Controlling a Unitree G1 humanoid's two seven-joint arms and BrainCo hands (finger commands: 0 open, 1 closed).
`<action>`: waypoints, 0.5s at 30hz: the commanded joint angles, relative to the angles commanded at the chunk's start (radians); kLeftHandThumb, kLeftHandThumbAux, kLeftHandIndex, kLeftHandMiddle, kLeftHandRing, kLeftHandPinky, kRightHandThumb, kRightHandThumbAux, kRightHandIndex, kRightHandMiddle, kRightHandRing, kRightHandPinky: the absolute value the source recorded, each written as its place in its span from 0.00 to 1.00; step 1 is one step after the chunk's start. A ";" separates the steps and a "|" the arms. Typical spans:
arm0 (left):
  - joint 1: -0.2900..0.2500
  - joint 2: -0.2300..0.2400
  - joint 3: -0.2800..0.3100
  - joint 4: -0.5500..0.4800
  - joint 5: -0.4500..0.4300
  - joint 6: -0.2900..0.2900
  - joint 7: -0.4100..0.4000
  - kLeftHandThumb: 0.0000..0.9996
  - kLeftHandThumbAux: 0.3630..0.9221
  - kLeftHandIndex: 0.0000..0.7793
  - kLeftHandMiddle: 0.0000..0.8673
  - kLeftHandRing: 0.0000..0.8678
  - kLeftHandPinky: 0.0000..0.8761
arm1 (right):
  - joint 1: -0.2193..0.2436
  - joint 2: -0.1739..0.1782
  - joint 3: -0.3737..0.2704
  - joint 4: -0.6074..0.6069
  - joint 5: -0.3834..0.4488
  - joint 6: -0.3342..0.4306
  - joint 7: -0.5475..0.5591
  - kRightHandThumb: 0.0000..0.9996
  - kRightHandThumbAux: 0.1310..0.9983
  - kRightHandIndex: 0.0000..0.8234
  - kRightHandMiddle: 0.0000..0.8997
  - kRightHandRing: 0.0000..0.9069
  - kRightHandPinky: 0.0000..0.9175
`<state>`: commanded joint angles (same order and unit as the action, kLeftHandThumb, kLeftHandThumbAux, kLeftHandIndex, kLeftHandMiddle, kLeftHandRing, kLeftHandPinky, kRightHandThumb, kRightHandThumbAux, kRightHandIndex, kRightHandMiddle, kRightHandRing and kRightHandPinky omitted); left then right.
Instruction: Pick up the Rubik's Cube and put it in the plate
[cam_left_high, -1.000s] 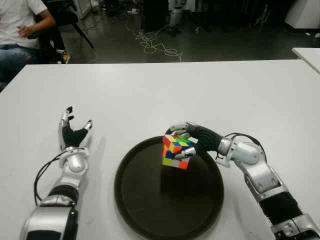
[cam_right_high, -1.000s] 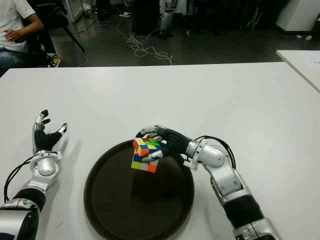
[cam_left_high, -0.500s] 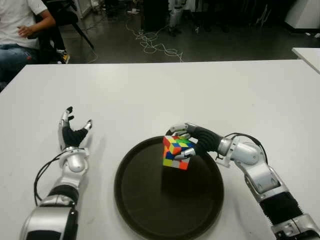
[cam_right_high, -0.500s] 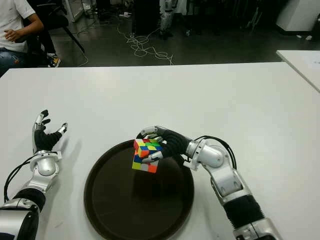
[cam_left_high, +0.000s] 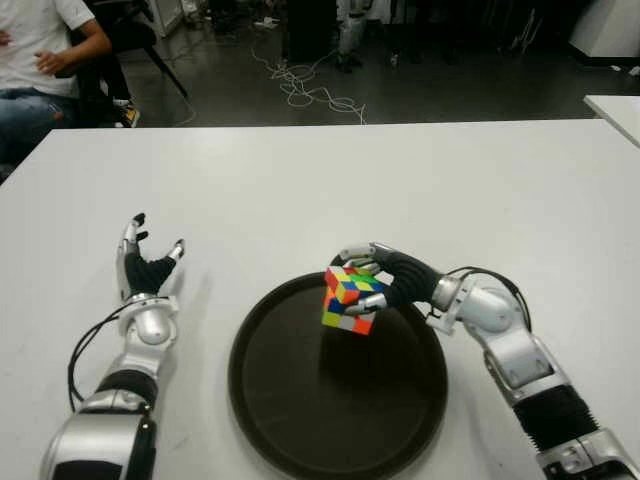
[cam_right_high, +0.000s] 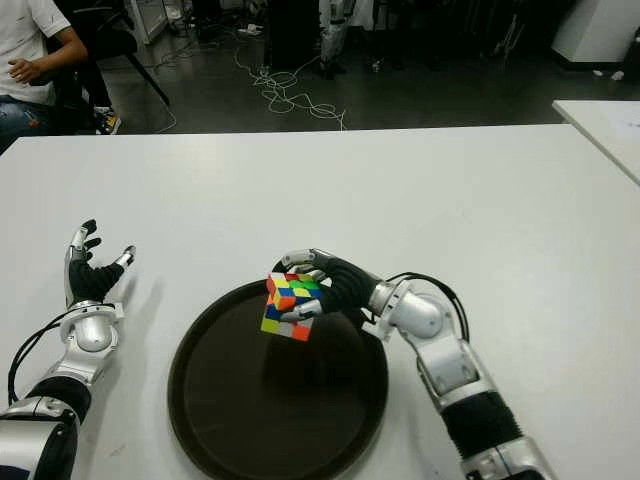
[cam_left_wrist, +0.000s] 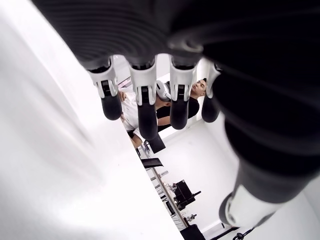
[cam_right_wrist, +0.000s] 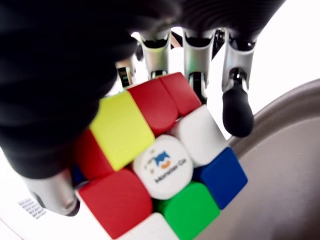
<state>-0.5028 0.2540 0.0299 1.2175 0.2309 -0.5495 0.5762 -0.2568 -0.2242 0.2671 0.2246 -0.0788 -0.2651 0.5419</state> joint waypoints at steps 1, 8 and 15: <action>0.000 -0.001 0.002 -0.001 -0.002 -0.003 -0.001 0.00 0.71 0.18 0.17 0.17 0.14 | -0.001 0.005 -0.002 0.009 0.001 -0.013 -0.007 0.68 0.69 0.52 0.63 0.64 0.57; 0.001 -0.001 0.002 -0.002 -0.001 -0.010 0.003 0.00 0.73 0.20 0.18 0.19 0.17 | -0.013 0.017 0.000 0.068 0.025 -0.069 0.009 0.06 0.61 0.24 0.24 0.22 0.12; 0.000 -0.003 0.002 -0.003 -0.002 -0.013 0.004 0.00 0.73 0.19 0.18 0.18 0.14 | -0.040 0.020 0.002 0.117 0.091 -0.061 0.115 0.00 0.57 0.04 0.06 0.05 0.03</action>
<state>-0.5023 0.2510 0.0316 1.2145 0.2290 -0.5625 0.5800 -0.2970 -0.2046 0.2693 0.3413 0.0126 -0.3258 0.6570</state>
